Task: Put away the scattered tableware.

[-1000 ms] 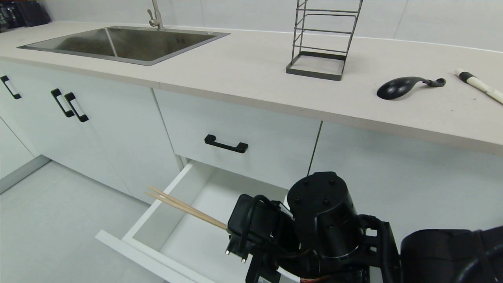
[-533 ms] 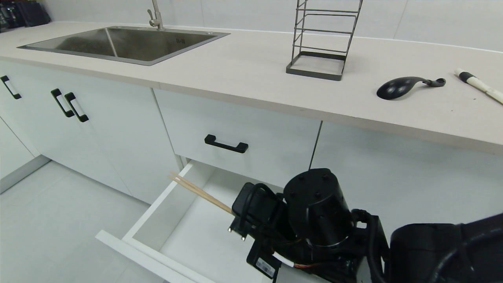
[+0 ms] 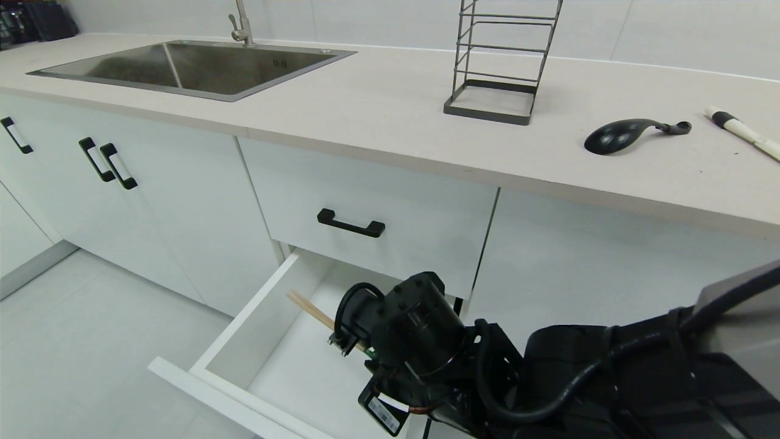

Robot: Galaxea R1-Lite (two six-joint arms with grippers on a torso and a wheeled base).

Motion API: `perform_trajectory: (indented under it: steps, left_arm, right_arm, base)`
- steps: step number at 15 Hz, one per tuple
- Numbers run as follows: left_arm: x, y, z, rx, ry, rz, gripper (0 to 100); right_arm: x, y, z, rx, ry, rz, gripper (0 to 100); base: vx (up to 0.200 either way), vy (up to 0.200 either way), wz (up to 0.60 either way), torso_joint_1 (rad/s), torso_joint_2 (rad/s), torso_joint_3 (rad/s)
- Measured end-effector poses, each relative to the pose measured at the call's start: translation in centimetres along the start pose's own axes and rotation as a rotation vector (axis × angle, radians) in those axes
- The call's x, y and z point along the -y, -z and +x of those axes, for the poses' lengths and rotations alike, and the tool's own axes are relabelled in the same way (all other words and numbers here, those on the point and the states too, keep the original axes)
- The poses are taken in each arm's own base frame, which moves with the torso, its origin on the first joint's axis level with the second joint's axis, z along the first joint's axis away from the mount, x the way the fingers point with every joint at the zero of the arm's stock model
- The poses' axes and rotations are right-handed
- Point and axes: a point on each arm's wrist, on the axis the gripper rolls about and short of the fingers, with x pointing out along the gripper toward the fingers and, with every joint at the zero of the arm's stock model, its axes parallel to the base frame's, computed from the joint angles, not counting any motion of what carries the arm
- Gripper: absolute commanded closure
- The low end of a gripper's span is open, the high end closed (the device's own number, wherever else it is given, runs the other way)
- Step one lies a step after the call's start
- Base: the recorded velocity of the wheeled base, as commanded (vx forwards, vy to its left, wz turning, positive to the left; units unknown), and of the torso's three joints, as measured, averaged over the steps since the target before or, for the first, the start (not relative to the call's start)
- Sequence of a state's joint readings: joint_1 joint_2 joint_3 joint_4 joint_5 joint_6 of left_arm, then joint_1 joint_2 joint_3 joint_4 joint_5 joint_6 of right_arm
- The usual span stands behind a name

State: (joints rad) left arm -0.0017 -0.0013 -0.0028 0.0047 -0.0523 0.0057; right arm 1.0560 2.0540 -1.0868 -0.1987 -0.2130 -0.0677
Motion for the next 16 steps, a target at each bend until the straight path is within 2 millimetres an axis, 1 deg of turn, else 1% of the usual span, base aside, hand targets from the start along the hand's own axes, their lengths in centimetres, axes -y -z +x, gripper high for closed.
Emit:
perform_trajectory:
  steps: [2,5,6,10,12,14,16]
  left_arm:
    - [0.0,0.0,0.0,0.000,0.000,0.000,0]
    - [0.0,0.0,0.0,0.000,0.000,0.000,0]
    - [0.0,0.0,0.0,0.000,0.000,0.000,0]
    - [0.0,0.0,0.0,0.000,0.000,0.000,0]
    - [0.0,0.0,0.0,0.000,0.000,0.000,0]
    - [0.0,0.0,0.0,0.000,0.000,0.000,0]
    - [0.0,0.0,0.0,0.000,0.000,0.000,0]
  right_arm:
    - [-0.1,-0.6,0.6,-0.041,-0.003,0.014,100]
    - [0.0,-2.0,2.0,-0.056,0.005,0.063,100]
    - [0.2,-2.1,2.6,-0.060,0.020,0.076,100]
    - [0.5,-2.1,4.6,-0.074,0.059,0.112,100]
    - [0.5,-2.2,5.3,-0.074,0.097,0.128,100]
    - [0.6,-2.8,6.2,-0.053,0.170,0.190,100]
    - [0.5,-2.6,6.9,-0.079,0.204,0.206,100]
  base:
    - [0.000,0.000,0.00,0.000,0.00,0.000]
    - [0.000,0.000,0.00,0.000,0.00,0.000]
    - [0.000,0.000,0.00,0.000,0.00,0.000]
    - [0.000,0.000,0.00,0.000,0.00,0.000]
    - [0.000,0.000,0.00,0.000,0.00,0.000]
    - [0.000,0.000,0.00,0.000,0.00,0.000]
    - [0.000,0.000,0.00,0.000,0.00,0.000]
